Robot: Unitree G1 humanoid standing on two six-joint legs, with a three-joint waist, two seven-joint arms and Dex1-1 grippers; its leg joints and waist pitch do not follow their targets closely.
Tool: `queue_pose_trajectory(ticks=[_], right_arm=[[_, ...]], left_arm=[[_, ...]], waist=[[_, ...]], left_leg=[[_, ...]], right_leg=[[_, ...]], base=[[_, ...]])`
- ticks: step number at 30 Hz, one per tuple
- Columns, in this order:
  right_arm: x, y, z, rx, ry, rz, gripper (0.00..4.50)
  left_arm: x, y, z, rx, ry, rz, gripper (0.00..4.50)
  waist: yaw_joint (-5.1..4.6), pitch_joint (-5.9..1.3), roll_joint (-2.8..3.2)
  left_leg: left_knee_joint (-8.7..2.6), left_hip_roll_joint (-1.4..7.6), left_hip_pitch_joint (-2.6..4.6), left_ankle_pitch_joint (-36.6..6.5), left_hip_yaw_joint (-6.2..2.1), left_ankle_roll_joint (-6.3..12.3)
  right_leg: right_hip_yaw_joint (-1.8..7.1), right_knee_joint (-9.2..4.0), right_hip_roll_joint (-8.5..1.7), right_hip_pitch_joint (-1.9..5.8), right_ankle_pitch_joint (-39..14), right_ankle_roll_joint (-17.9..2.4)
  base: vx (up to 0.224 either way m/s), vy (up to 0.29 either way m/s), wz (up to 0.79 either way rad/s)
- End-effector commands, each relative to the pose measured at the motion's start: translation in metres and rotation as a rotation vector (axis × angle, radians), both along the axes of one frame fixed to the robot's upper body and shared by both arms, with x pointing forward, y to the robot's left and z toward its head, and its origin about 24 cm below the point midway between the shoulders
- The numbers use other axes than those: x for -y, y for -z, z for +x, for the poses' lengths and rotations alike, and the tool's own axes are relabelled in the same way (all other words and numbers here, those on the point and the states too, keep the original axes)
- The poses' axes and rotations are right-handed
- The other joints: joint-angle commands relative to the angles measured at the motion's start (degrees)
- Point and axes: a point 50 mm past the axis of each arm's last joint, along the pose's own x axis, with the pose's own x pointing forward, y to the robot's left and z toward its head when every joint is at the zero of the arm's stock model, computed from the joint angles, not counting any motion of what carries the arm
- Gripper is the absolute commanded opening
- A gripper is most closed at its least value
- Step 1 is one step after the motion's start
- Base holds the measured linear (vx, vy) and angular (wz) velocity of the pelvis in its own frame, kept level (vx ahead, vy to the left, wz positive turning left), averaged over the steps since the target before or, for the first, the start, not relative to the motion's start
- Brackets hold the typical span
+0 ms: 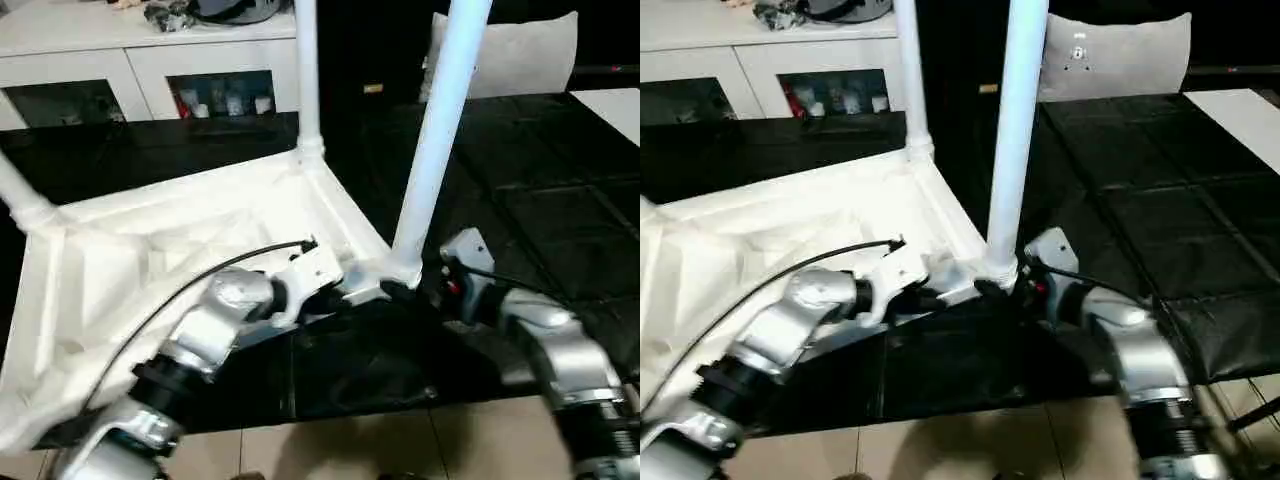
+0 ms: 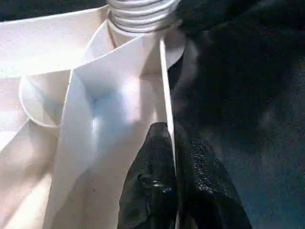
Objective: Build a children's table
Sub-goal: Rotate leg to tighten
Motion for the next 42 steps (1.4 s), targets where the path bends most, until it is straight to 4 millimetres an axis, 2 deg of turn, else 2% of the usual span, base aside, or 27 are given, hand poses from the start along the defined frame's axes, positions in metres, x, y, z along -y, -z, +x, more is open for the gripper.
queue_pose_trajectory(ticks=[1, 2, 4, 7, 8, 9, 10, 12, 17, 22, 29, 32, 34, 35, 36, 37, 38, 39, 41, 42], right_arm=[[-0.003, -0.005, -0.004, 0.026, -0.103, -0.011, 4.46], [0.002, -0.010, -0.007, 0.038, -0.210, -0.056, 4.46], [0.004, -0.010, -0.008, 0.035, -0.248, -0.067, 4.19], [0.005, -0.011, -0.011, 0.010, -0.320, -0.073, 4.06], [0.005, -0.011, -0.012, -0.010, -0.358, -0.073, 4.06], [0.004, -0.011, -0.013, -0.025, -0.383, -0.072, 3.77], [0.003, -0.011, -0.015, -0.036, -0.414, -0.067, 3.69], [0.002, -0.011, -0.016, -0.037, -0.433, -0.063, 3.68], [-0.002, -0.009, -0.015, -0.026, -0.459, -0.051, 3.19], [-0.003, -0.008, -0.016, -0.037, -0.480, -0.038, 2.79], [-0.006, -0.005, -0.021, -0.061, -0.498, -0.003, 2.68], [-0.020, -0.004, -0.022, -0.074, -0.417, 0.084, 2.67], [-0.021, -0.003, -0.022, -0.076, -0.400, 0.085, 2.67], [-0.035, 0.001, -0.011, -0.085, -0.213, 0.107, 2.67], [-0.037, 0.002, -0.009, -0.085, -0.187, 0.111, 2.67], [-0.045, 0.003, -0.001, -0.071, -0.072, 0.134, 2.66], [-0.047, 0.003, 0.001, -0.067, -0.043, 0.140, 2.66], [-0.050, 0.003, 0.003, -0.062, -0.004, 0.148, 2.65], [-0.057, 0.008, 0.011, -0.069, 0.131, 0.139, 2.65], [-0.057, 0.008, 0.011, -0.070, 0.143, 0.139, 2.65]], left_arm=[[0.004, -0.001, -0.007, 0.009, 0.145, 0.018, 0.00], [-0.005, 0.000, -0.010, 0.009, 0.232, 0.080, 0.00], [-0.009, 0.000, -0.010, 0.012, 0.260, 0.103, 0.00], [-0.013, -0.001, -0.012, 0.007, 0.318, 0.126, 0.00], [-0.015, -0.003, -0.013, 0.000, 0.350, 0.133, 0.00], [-0.016, -0.003, -0.014, -0.005, 0.370, 0.135, 0.00], [-0.016, -0.004, -0.015, -0.009, 0.392, 0.134, 0.00], [-0.016, -0.005, -0.016, -0.009, 0.412, 0.131, 0.00], [-0.017, -0.005, -0.017, -0.015, 0.452, 0.135, 0.00], [-0.018, -0.004, -0.018, -0.018, 0.461, 0.137, 0.00], [-0.018, -0.002, -0.019, -0.041, 0.432, 0.119, 0.00], [-0.008, -0.003, -0.017, -0.071, 0.294, 0.048, 0.00], [-0.007, -0.003, -0.016, -0.073, 0.279, 0.042, 0.00], [0.004, -0.004, -0.011, -0.081, 0.128, -0.016, 0.00], [0.006, -0.005, -0.010, -0.082, 0.108, -0.024, 0.00], [0.013, -0.005, -0.006, -0.078, 0.022, -0.056, 0.00], [0.015, -0.005, -0.005, -0.077, 0.001, -0.063, 0.00], [0.017, -0.006, -0.004, -0.076, -0.026, -0.071, 0.00], [0.026, -0.006, 0.002, -0.061, -0.153, -0.089, 0.00], [0.027, -0.006, 0.002, -0.060, -0.164, -0.090, 0.00]], waist=[[0.27, -3.26, -0.50], [0.53, -3.35, -0.73], [0.81, -3.26, -0.59], [1.34, -3.32, -0.62], [1.49, -3.42, -1.23], [1.56, -3.42, -1.07], [1.61, -3.49, -1.15], [1.75, -3.45, -1.09], [1.99, -3.32, -1.09], [1.99, -3.41, -1.18], [2.01, -3.41, -1.23], [1.98, -3.34, -1.22], [1.93, -3.19, -1.31], [1.58, -2.92, -1.32], [1.26, -2.62, -1.15], [1.06, -2.72, -1.17], [0.74, -2.64, -1.19], [0.09, -2.72, -1.34], [-0.68, -2.82, -1.24], [-0.86, -2.88, -1.15]], left_leg=[[-3.93, 2.07, -0.63, -8.14, -0.18, 6.47], [-3.90, 2.13, -0.59, -8.20, -0.18, 6.63], [-3.91, 2.24, -0.48, -8.21, -0.06, 6.73], [-3.92, 2.36, -0.40, -7.65, 0.01, 6.45], [-3.92, 2.41, -0.46, -7.13, -0.01, 6.60], [-3.88, 2.48, -0.49, -6.54, 0.02, 6.79], [-3.79, 2.48, -0.47, -6.25, 0.06, 6.90], [-3.74, 2.48, -0.51, -5.98, 0.10, 7.16], [-3.89, 2.48, -0.52, -6.74, 0.07, 6.24], [-3.81, 2.39, -0.50, -6.12, 0.11, 6.17], [-3.79, 2.44, -0.50, -5.82, 0.14, 6.39], [-3.85, 2.50, -0.54, -5.57, 0.18, 6.22], [-4.02, 2.35, -0.48, -6.76, 0.13, 5.61], [-4.23, 2.36, -0.45, -7.26, 0.14, 4.74], [-4.32, 2.13, -0.30, -8.46, 0.14, 3.71], [-4.30, 2.02, -0.21, -9.06, 0.04, 2.78], [-4.43, 1.85, -0.43, -9.28, -0.04, 2.29], [-4.51, 1.65, -0.39, -10.45, -0.20, 1.58], [-4.41, 1.61, -0.50, -10.13, -0.20, 1.97], [-4.32, 1.58, -0.55, -9.71, -0.16, 2.12]], right_leg=[[2.80, -4.48, -3.34, 3.65, -15.68, -10.61], [2.80, -4.33, -3.36, 3.66, -15.58, -10.64], [2.90, -4.25, -3.33, 3.50, -15.46, -10.89], [2.96, -4.04, -3.36, 3.53, -14.55, -11.55], [2.97, -3.79, -3.46, 3.70, -14.22, -11.74], [2.98, -3.72, -3.45, 3.64, -13.59, -12.02], [2.99, -3.61, -3.48, 3.66, -13.07, -12.21], [2.99, -3.57, -3.46, 3.59, -12.76, -12.55], [3.01, -3.84, -3.56, 3.54, -15.53, -11.61], [2.99, -3.77, -3.44, 3.57, -14.54, -11.65], [2.97, -3.68, -3.45, 3.60, -14.32, -11.81], [3.03, -3.59, -3.42, 3.63, -14.23, -12.05], [2.94, -4.06, -3.48, 3.61, -17.26, -11.09], [3.02, -4.12, -3.34, 3.57, -19.05, -10.48], [2.85, -4.78, -3.27, 3.24, -22.26, -9.55], [2.71, -4.77, -3.36, 3.37, -24.19, -8.86], [2.58, -4.98, -3.41, 3.52, -25.89, -8.05], [2.45, -5.56, -3.40, 3.42, -28.80, -5.68], [2.52, -5.49, -3.25, 3.26, -27.08, -6.07], [2.58, -5.40, -3.15, 3.28, -25.93, -6.34]], base=[[0.000, 0.000, 0.00], [0.000, 0.000, 0.00], [0.000, 0.000, 0.00], [0.000, 0.000, 0.00], [0.000, 0.000, 0.00], [0.000, 0.000, 0.00], [0.000, 0.000, 0.00], [0.000, 0.000, 0.00], [0.000, 0.000, 0.00], [0.000, 0.000, 0.00], [0.000, 0.000, 0.00], [0.000, 0.000, 0.00], [0.000, 0.000, 0.00], [0.000, 0.000, 0.00], [0.000, 0.000, 0.00], [0.000, 0.000, 0.00], [0.000, 0.000, 0.00], [0.000, 0.000, 0.00], [0.000, 0.000, 0.00], [0.000, 0.000, 0.00]])
